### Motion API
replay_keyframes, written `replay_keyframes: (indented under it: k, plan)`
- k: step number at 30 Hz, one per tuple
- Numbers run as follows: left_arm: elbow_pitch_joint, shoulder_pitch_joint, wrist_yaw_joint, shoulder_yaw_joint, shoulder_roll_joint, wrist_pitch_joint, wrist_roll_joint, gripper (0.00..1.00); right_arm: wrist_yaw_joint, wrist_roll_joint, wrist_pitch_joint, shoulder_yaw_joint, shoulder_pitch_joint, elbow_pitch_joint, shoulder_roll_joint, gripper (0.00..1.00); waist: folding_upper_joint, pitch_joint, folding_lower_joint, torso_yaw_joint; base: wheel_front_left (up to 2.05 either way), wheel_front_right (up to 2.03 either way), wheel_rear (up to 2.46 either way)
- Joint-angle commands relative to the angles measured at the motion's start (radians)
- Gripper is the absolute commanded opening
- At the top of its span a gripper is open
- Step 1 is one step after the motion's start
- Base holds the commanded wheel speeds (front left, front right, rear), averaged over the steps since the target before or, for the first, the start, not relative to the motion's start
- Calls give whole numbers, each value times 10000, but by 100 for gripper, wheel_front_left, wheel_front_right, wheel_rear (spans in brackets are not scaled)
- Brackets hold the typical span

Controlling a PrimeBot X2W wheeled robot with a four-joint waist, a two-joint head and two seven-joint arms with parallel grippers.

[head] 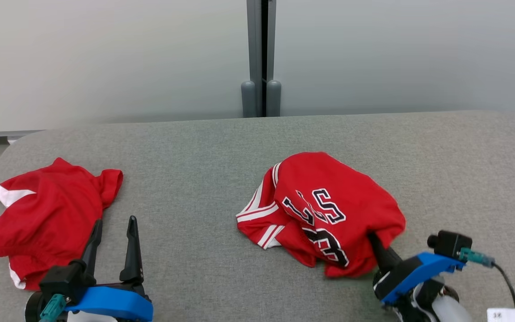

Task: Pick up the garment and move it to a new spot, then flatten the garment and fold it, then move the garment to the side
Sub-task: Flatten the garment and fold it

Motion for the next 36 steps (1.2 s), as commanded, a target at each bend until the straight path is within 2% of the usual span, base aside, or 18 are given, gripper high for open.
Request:
replay_keyframes:
  k: [1,6,11,14,19,20,21,22,26,30,33,36]
  plan:
    - [28,-95,-44,-3,-27,-47,39,100,4,493,28,163,-250,-659,-268,0,-1,-2,-1,69,0,0,0]
    - [52,-234,-87,-20,-60,-47,72,100,4,1213,332,138,-809,-2034,-1272,0,-1,92,-1,237,0,0,0]
    - [81,-503,-140,-156,-137,-47,109,100,4,1700,1437,52,-2074,-1998,-2136,0,-1,618,-1,517,0,0,0]
    - [183,-749,-183,-259,-211,-47,65,100,1,1695,2039,-39,-2811,-892,-2853,0,-1,889,-1,779,0,0,0]
    - [283,-1065,-242,-279,-286,-46,6,100,4,1285,2232,69,-4022,882,-3342,0,-1,1155,-1,1100,0,0,0]
    - [314,-1103,-249,-289,-299,-46,14,100,3,1121,2042,27,-4289,1392,-3429,11,-1,1198,-1,1144,0,0,0]
    - [346,-1152,-252,-304,-319,-44,29,100,4,933,1796,49,-4548,1775,-3478,88,-1,1242,-1,1181,0,0,0]
    - [366,-1205,-271,-331,-342,-44,46,100,4,733,1487,107,-4782,2156,-3494,100,-1,1273,-1,1209,0,0,0]
    - [537,-1277,-324,-358,-372,-39,103,100,3,258,360,284,-5240,3327,-3183,100,-1,1206,-1,1215,0,0,0]
    - [680,-1171,-335,-338,-393,-40,116,100,3,-205,-596,701,-5205,3771,-3017,100,-1,986,-1,966,0,0,0]
    - [731,-1052,-343,-251,-351,-40,119,100,3,-433,-1362,1053,-4884,3670,-2727,100,-1,759,-1,670,0,0,0]
    - [747,-961,-352,-166,-324,-40,130,100,3,-490,-1855,1409,-4375,3061,-2402,100,-1,544,-1,341,0,0,0]
